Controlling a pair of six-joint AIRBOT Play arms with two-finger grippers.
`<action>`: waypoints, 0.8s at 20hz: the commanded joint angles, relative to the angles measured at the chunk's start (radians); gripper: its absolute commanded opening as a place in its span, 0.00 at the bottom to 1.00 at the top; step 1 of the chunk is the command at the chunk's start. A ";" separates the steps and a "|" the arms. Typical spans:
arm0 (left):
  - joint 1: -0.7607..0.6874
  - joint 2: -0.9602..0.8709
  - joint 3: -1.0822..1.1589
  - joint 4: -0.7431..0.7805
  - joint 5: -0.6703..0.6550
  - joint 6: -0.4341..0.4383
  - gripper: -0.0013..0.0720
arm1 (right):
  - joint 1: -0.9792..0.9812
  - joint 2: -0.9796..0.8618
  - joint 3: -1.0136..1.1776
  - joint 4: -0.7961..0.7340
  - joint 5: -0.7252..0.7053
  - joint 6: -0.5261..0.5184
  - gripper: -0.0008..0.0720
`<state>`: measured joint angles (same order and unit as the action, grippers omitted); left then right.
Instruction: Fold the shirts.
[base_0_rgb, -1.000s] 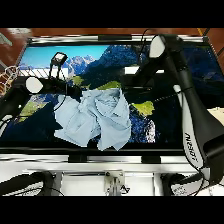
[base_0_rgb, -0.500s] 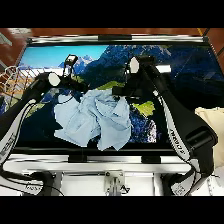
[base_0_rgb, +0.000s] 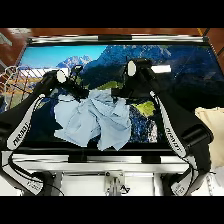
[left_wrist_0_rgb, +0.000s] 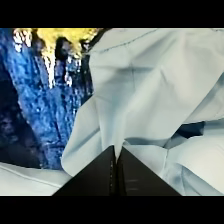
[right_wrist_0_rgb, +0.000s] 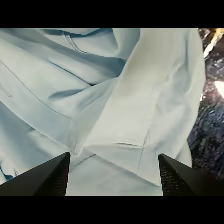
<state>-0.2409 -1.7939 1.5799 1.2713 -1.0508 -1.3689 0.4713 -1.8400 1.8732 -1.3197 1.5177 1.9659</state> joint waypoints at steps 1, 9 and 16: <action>0.013 -0.005 0.042 -0.001 -0.032 -0.005 0.09 | 0.006 -0.047 0.000 0.072 -0.016 0.030 0.95; 0.017 0.080 0.061 -0.075 -0.047 -0.001 0.09 | 0.034 -0.167 0.000 0.018 -0.017 0.111 0.42; 0.024 0.275 0.082 -0.071 0.058 0.014 0.09 | -0.029 0.018 0.110 -0.222 0.076 -0.156 0.09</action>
<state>-0.2184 -1.6135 1.6470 1.2034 -1.0679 -1.3586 0.4660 -1.9064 1.9194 -1.4227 1.5700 1.9415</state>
